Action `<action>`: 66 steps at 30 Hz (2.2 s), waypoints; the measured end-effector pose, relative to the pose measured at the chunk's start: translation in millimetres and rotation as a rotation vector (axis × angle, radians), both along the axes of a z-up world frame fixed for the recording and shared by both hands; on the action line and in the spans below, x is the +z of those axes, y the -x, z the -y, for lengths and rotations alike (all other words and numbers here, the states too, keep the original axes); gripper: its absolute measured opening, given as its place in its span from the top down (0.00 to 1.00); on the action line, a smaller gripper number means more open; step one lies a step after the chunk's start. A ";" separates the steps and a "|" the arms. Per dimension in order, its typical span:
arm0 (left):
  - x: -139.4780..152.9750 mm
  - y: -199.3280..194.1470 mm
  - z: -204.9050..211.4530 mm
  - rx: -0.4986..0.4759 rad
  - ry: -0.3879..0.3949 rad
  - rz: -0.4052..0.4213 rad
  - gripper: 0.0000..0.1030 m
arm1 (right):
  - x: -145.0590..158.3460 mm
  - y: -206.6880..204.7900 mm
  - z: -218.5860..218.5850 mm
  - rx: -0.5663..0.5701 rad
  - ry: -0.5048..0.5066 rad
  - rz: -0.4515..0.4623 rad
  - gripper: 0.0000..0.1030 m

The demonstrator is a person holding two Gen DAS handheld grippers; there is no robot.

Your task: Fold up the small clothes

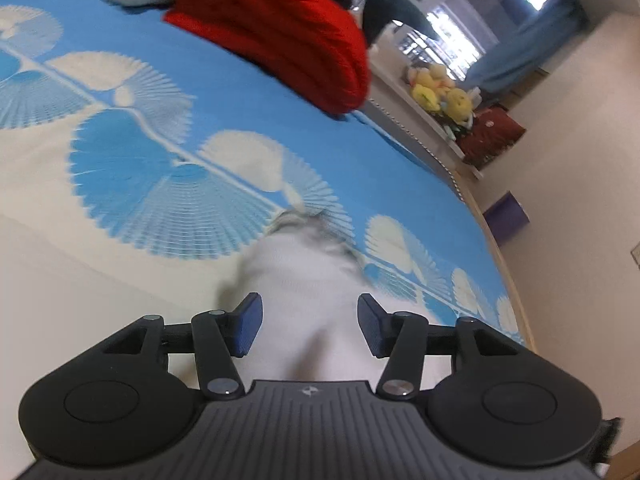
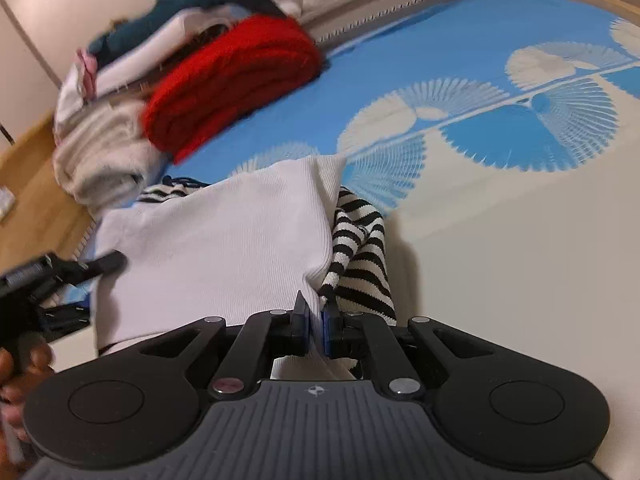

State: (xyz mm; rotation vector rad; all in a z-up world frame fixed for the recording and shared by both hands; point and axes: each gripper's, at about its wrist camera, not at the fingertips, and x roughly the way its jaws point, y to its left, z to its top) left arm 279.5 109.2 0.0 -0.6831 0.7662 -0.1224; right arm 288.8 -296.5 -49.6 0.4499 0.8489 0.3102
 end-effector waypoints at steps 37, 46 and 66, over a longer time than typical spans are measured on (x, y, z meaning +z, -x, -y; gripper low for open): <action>87.9 206.5 98.6 -0.036 -0.704 0.169 0.01 | 93.0 175.0 -22.4 -0.152 0.331 0.271 0.06; 46.0 261.2 140.0 -0.022 -0.597 0.039 0.01 | 94.1 245.8 -43.0 -0.152 0.380 0.293 0.03; 29.3 246.5 139.6 0.001 -0.573 0.018 0.01 | 66.6 231.0 -87.7 0.011 0.448 0.192 0.03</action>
